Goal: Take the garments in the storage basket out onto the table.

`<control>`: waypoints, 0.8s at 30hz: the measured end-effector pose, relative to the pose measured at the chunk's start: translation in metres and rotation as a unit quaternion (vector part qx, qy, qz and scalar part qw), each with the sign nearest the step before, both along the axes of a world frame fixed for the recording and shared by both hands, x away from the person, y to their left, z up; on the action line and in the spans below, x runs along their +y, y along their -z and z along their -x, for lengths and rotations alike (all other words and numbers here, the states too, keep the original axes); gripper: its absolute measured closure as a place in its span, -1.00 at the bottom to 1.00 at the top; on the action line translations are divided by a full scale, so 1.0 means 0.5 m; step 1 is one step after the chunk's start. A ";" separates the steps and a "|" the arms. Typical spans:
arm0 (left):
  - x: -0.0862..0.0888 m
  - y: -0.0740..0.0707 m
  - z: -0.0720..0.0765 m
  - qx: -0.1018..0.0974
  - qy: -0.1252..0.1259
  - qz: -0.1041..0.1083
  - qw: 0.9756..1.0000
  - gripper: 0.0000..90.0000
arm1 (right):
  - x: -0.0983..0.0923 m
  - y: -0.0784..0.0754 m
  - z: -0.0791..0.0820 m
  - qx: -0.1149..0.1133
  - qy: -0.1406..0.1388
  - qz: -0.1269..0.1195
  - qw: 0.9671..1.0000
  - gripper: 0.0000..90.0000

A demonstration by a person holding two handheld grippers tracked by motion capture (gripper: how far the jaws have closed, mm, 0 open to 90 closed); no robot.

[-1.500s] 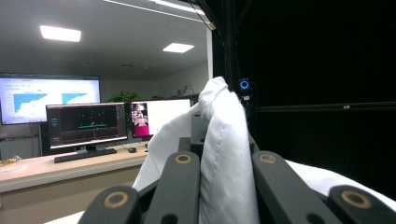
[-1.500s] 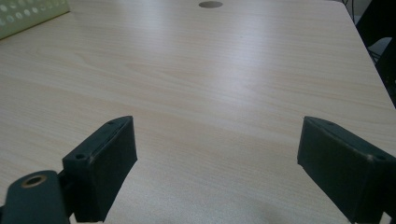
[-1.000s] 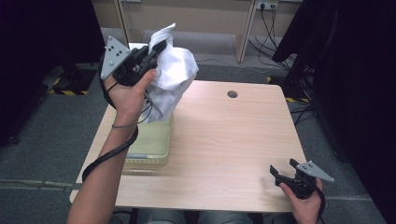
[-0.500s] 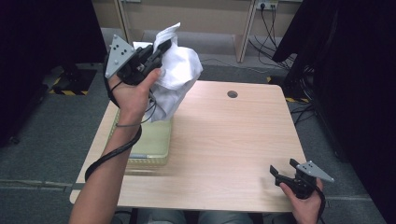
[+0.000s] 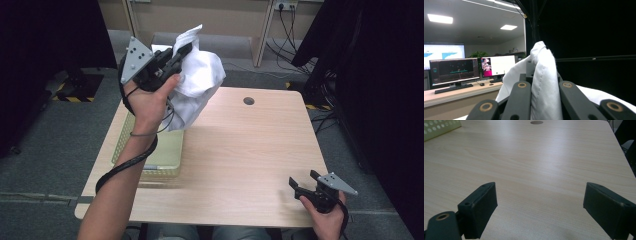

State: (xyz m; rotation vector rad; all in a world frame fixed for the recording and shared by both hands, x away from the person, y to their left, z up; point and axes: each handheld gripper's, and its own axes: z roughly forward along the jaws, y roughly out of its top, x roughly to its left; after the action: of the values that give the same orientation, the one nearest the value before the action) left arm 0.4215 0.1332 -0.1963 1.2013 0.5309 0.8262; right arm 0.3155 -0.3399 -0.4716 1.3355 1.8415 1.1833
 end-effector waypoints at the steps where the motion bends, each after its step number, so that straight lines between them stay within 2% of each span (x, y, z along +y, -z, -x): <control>1: -0.002 0.000 0.000 0.000 0.001 0.001 1.000 0.88 | 0.000 0.000 0.000 0.000 0.000 0.000 1.000 -0.73; 24: -0.053 0.013 0.001 0.004 0.026 -0.008 1.000 0.88 | 0.000 0.000 0.000 0.000 0.000 0.000 1.000 -0.73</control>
State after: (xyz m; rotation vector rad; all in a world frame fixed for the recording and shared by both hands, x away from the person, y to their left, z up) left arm 0.4212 0.1068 -0.2030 1.2285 0.4986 0.7831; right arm 0.3155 -0.3400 -0.4715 1.3338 1.8418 1.1838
